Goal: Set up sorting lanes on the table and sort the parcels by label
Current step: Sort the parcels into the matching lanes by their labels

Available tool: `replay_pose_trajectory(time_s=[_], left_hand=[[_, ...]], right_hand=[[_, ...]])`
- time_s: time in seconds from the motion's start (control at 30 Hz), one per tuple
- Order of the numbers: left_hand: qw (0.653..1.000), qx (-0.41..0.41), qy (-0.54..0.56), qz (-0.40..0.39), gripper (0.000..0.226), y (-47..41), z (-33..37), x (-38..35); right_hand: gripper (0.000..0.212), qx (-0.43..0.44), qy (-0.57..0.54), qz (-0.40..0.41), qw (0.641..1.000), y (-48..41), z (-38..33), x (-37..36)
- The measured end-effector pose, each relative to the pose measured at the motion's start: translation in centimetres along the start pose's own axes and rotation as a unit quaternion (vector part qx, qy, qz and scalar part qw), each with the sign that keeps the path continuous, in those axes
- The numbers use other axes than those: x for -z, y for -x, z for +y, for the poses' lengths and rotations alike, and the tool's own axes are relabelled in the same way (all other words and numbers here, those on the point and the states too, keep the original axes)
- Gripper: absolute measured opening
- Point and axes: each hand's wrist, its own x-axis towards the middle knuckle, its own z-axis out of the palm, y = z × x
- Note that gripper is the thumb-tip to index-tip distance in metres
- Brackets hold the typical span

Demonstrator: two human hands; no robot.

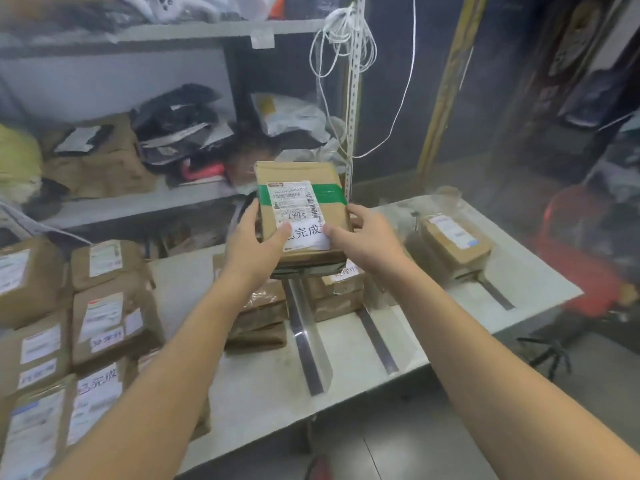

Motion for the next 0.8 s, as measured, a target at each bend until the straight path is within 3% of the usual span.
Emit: replay_pose_trajectory(time_s=[0.13,0.23,0.43,0.73,0.8], left_hand=[[0.997,0.003,0.042,-0.059,0.055,-3.5,0.3,-5.9],[0.991,0.015,0.061,-0.12,0.059,-5.7,0.2,-10.0],[0.973,0.053,0.073,-0.214,0.061,-8.6,-1.0,-18.3],[0.968,0.137,-0.011,-0.208,0.061,-10.0,-4.6,-28.2],[0.968,0.166,-0.025,-0.188,0.062,-9.9,-5.1,-29.5]], right_hand=[[0.067,-0.04,0.011,0.03,0.999,-3.0,2.7,3.7],[0.077,-0.07,0.03,0.063,0.995,-5.9,5.5,6.2],[0.071,-0.147,0.05,0.051,0.986,-9.9,10.7,10.1],[0.09,-0.183,0.051,-0.032,0.981,-16.8,21.9,12.2],[0.079,-0.182,0.053,-0.076,0.979,-17.6,22.8,12.1]])
